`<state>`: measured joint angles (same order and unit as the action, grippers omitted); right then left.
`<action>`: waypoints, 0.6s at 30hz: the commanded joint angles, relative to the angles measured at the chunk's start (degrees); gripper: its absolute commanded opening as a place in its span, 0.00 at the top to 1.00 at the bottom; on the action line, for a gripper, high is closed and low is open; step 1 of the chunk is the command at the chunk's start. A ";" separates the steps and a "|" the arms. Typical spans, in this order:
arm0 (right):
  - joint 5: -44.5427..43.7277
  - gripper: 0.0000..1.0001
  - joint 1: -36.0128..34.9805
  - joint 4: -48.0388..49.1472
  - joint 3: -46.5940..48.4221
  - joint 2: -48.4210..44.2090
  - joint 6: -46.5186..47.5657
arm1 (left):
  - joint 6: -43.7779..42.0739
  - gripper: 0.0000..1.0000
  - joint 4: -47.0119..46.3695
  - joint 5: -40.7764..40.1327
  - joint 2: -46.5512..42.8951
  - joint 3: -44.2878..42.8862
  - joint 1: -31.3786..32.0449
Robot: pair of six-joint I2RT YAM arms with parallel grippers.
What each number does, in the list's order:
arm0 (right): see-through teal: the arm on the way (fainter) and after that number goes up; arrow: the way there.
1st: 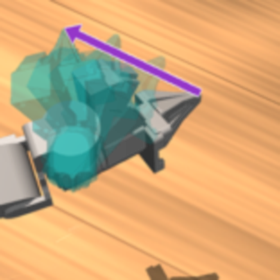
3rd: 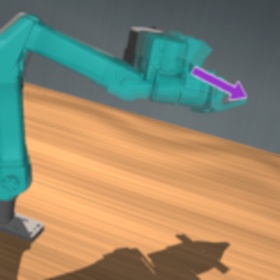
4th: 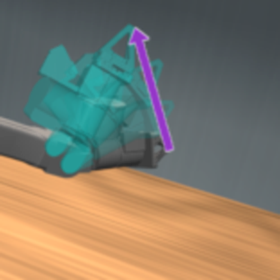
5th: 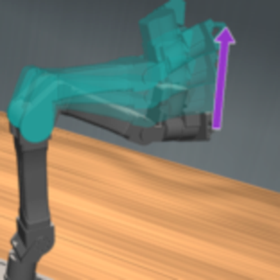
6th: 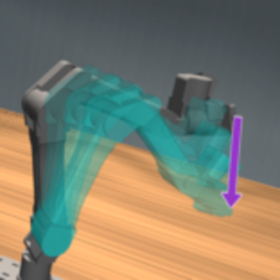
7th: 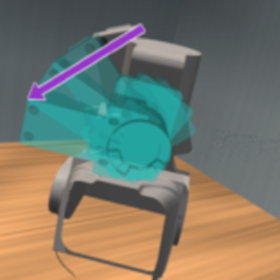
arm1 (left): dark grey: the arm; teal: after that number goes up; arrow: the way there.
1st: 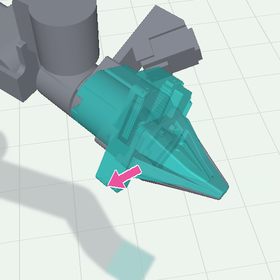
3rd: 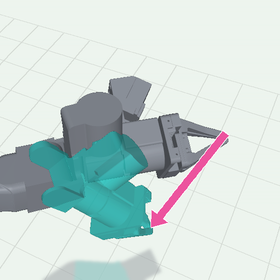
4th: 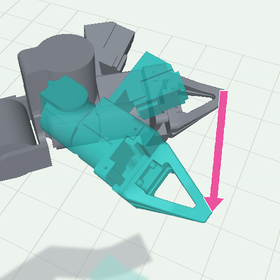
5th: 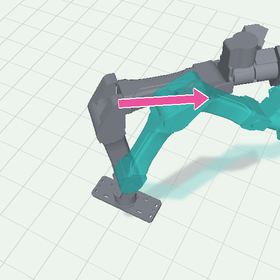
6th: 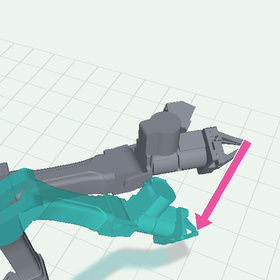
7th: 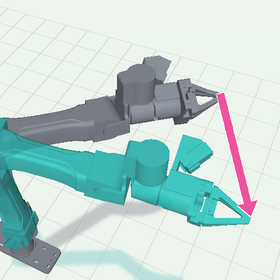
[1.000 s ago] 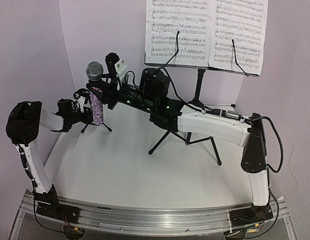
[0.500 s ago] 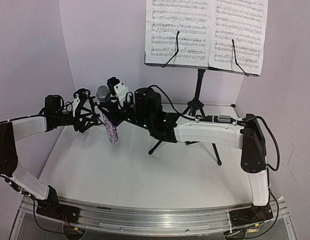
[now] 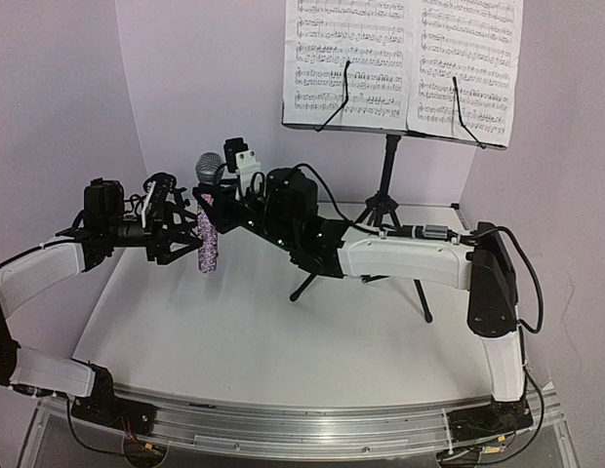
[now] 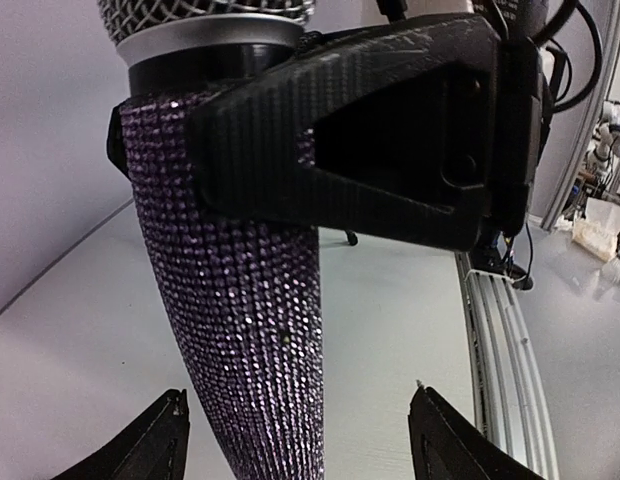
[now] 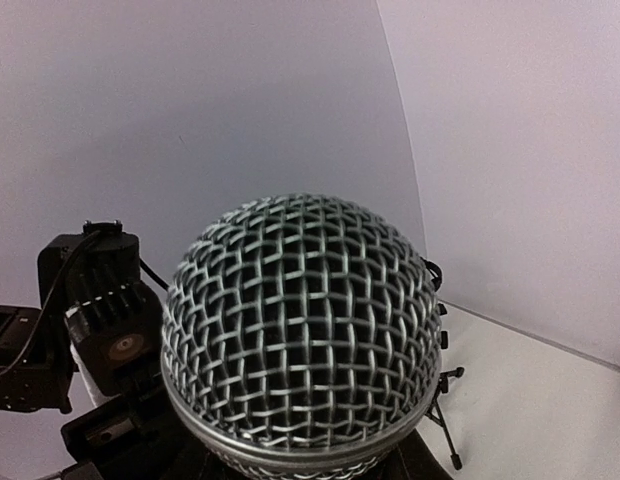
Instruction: Pack up the instrument practice props
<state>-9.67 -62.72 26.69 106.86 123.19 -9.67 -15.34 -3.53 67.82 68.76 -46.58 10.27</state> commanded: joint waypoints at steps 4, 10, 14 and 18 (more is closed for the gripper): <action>3.32 1.00 -0.25 6.50 5.10 1.40 -7.63 | 8.63 0.37 -4.38 -3.37 2.69 -2.12 0.60; 3.73 1.00 -0.24 6.41 5.09 2.30 -9.50 | 10.22 0.99 -2.17 -7.36 2.96 -3.26 0.57; 3.70 0.85 -0.22 5.25 2.98 1.79 -8.04 | 12.79 1.00 7.38 -17.58 3.79 -4.87 0.44; 0.71 0.17 -0.25 1.94 -3.45 -1.81 -5.95 | 8.98 1.00 17.29 -33.26 3.24 -5.12 -0.85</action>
<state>-7.73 -61.32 28.49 108.01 125.44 -18.06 -7.14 1.37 59.63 71.44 -49.13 12.10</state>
